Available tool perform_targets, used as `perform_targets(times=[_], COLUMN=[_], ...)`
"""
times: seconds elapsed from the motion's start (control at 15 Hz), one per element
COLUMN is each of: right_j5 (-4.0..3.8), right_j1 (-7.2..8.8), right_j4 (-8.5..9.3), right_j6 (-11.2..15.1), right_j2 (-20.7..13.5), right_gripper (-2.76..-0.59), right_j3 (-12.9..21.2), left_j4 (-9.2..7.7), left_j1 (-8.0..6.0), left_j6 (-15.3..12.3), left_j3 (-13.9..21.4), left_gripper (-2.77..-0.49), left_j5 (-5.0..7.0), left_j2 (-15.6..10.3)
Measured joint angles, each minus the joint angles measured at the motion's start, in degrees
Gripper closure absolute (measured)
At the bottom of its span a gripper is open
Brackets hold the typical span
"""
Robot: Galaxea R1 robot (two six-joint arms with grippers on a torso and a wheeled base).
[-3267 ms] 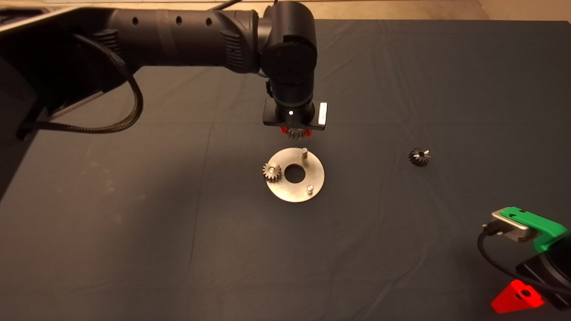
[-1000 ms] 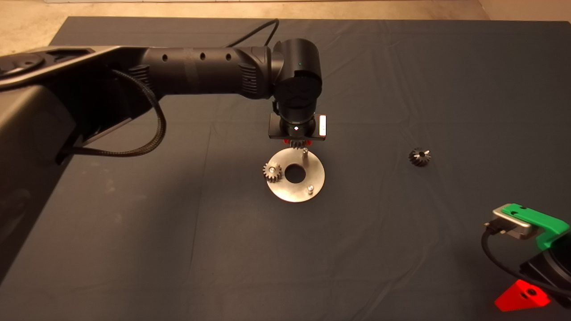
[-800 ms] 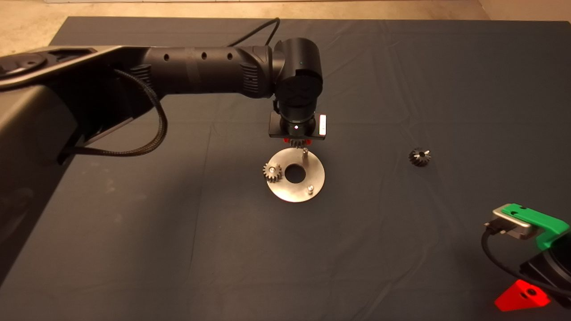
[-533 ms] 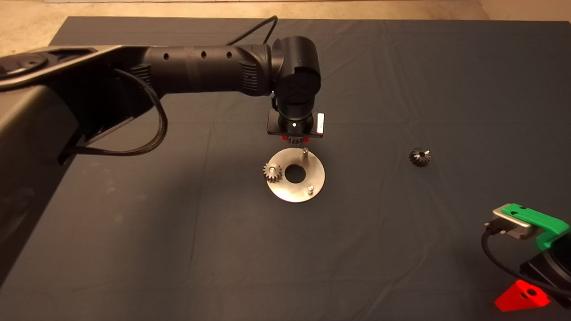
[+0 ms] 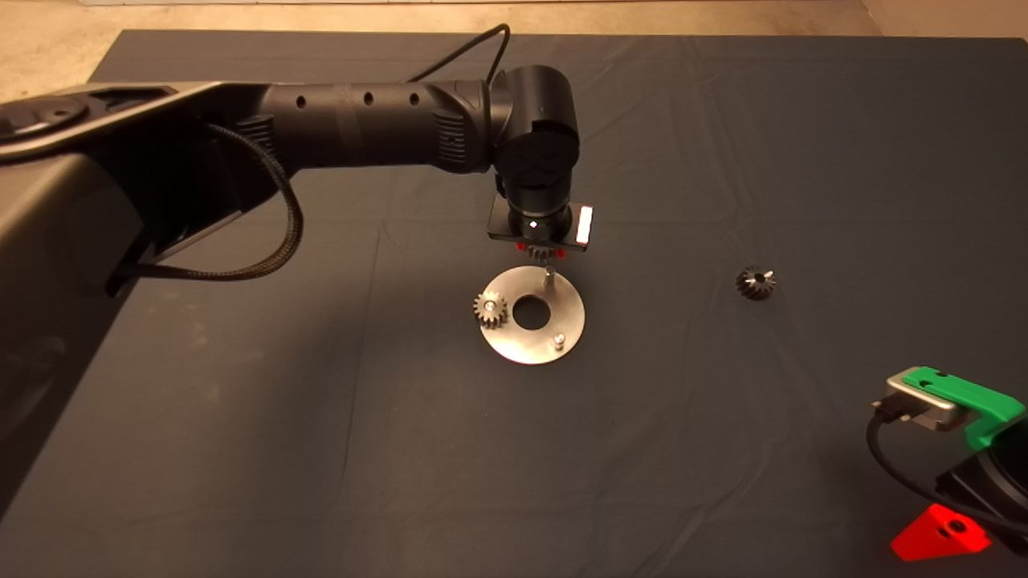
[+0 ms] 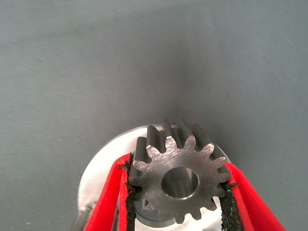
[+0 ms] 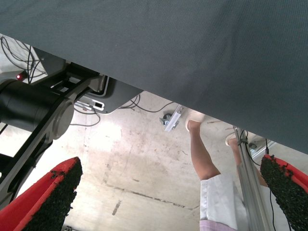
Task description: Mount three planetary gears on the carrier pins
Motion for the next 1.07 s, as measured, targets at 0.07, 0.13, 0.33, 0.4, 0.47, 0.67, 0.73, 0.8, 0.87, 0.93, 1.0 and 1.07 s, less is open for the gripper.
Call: perform_targets(times=[0.07, 0.13, 0.33, 0.4, 0.47, 0.67, 0.73, 0.8, 0.87, 0.93, 1.0, 1.07], right_j5=[-0.02, 0.00, -0.02, 0.00, 0.00, 0.00, 0.00, 0.00, -0.02, 0.00, 0.00, 0.00], right_j1=[0.00, 0.00, 0.00, 0.00, 0.00, 0.00, 0.00, 0.00, 0.00, 0.00, 0.00, 0.00], right_j4=[-0.02, -0.02, -0.02, -0.02, -0.02, -0.02, -0.01, -0.02, 0.01, -0.02, -0.02, 0.00], right_j6=[0.0, 0.0, 0.0, 0.0, 0.0, 0.0, 0.0, 0.0, 0.0, 0.0, 0.0, 0.0], right_j2=[0.0, 0.0, 0.0, 0.0, 0.0, 0.0, 0.0, 0.0, 0.0, 0.0, 0.0, 0.0], right_gripper=[-2.75, -2.75, -2.75, -2.75, -2.75, -2.75, -2.75, -2.75, -2.75, -2.75, -2.75, -2.75], right_j3=[0.0, 0.0, 0.0, 0.0, 0.0, 0.0, 0.0, 0.0, 0.0, 0.0, 0.0, 0.0], left_j4=[-0.08, -0.22, -0.60, -0.68, -0.68, -0.74, -0.85, -0.88, -0.90, -0.88, -0.88, -0.88], left_j1=[0.13, 0.38, 1.26, 1.27, 1.27, 1.49, 1.69, 1.84, 1.87, 1.87, 1.87, 1.87], left_j6=[0.4, 1.0, 3.2, 4.5, 5.3, 6.0, 6.3, 6.3, 6.6, 6.9, 7.5, 8.1], left_j3=[0.0, 0.0, 0.0, 0.0, 0.0, 0.0, 0.0, 0.0, 0.0, 0.0, 0.0, 0.0], left_gripper=[-0.86, -0.86, -0.86, -0.86, -0.86, -0.86, -0.86, -0.86, -0.86, -0.86, -0.86, -0.86], left_j5=[-0.35, -0.46, -0.53, -0.53, -0.55, -0.53, -0.53, -0.55, -0.53, -0.56, -0.53, -0.57], left_j2=[0.0, 0.0, 0.0, 0.0, 0.0, 0.0, 0.0, 0.0, 0.0, 0.0, 0.0, 0.0])
